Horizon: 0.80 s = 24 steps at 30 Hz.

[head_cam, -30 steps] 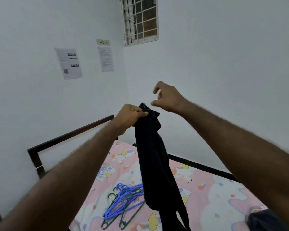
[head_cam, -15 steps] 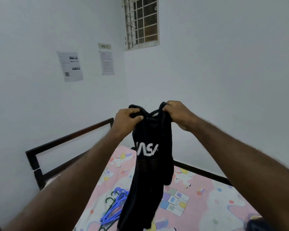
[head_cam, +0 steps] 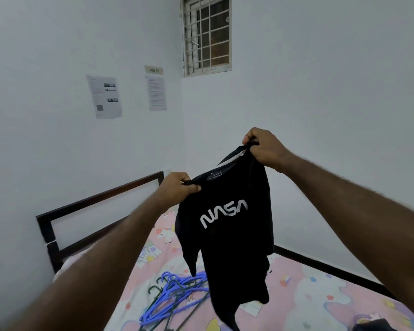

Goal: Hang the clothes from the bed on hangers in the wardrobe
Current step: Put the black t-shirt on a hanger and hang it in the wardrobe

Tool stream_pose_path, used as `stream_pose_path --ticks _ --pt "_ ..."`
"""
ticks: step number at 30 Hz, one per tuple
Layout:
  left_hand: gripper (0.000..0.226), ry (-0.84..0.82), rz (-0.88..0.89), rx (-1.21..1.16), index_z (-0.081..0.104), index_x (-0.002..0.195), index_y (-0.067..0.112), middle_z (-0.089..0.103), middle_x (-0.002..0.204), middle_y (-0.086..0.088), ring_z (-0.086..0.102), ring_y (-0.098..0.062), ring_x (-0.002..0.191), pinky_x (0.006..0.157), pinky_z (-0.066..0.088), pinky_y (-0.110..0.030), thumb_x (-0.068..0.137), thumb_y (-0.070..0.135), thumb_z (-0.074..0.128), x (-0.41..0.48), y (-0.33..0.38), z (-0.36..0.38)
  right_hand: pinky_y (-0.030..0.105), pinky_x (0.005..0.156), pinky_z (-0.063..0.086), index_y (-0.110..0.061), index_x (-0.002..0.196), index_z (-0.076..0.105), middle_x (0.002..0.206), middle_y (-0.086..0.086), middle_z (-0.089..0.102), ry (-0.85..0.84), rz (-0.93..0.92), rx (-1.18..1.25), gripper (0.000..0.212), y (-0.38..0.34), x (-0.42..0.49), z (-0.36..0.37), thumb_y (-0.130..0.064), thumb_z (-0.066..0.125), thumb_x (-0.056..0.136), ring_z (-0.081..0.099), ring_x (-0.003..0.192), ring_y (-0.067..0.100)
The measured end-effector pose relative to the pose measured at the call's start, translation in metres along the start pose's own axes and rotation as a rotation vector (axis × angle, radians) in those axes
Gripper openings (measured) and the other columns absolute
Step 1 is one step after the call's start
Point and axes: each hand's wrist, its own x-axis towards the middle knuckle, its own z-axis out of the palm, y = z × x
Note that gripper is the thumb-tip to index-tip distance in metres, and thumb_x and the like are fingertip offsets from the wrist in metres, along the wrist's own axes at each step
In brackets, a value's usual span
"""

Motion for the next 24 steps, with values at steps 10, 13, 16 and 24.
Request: stream_pose_path --ticks 10,13,16,24 --pt "0.007 -0.149 -0.114 -0.247 0.063 0.083 0.007 0.062 0.074 -0.007 0.060 -0.019 0.069 0.064 0.047 -0.027 0.088 0.011 0.067 0.009 0.009 -0.010 0.025 0.063 0.046 -0.015 0.084 0.062 0.089 0.002 0.062 0.086 0.180 0.104 0.034 0.018 0.007 -0.016 0.007 0.037 0.085 0.059 0.083 0.019" --pt "0.018 -0.265 -0.123 -0.335 0.070 0.074 0.012 0.066 0.069 -0.002 0.061 -0.015 0.065 0.063 0.046 -0.025 0.089 0.007 0.060 0.005 0.012 -0.001 0.029 0.071 0.049 -0.016 0.097 0.061 0.093 0.004 0.062 0.117 0.244 0.153 0.035 0.019 0.010 -0.014 0.003 0.033 0.087 0.060 0.090 0.022" --pt "0.027 -0.382 -0.156 -0.497 0.074 0.070 0.010 0.070 0.074 -0.006 0.067 -0.016 0.068 0.067 0.054 -0.027 0.091 0.004 0.057 0.001 0.014 0.005 0.032 0.078 0.051 -0.015 0.101 0.061 0.098 0.005 0.064 0.125 0.219 0.164 0.033 0.016 0.014 -0.015 0.000 0.035 0.088 0.061 0.094 0.023" --pt "0.017 -0.117 -0.044 -0.417 0.068 0.067 0.006 0.069 0.066 -0.006 0.065 -0.015 0.063 0.058 0.052 -0.023 0.083 0.006 0.072 0.005 0.015 -0.008 0.026 0.068 0.047 -0.017 0.092 0.063 0.087 0.000 0.063 0.156 0.136 0.187 0.035 0.014 0.014 -0.025 0.003 0.036 0.086 0.058 0.081 0.017"
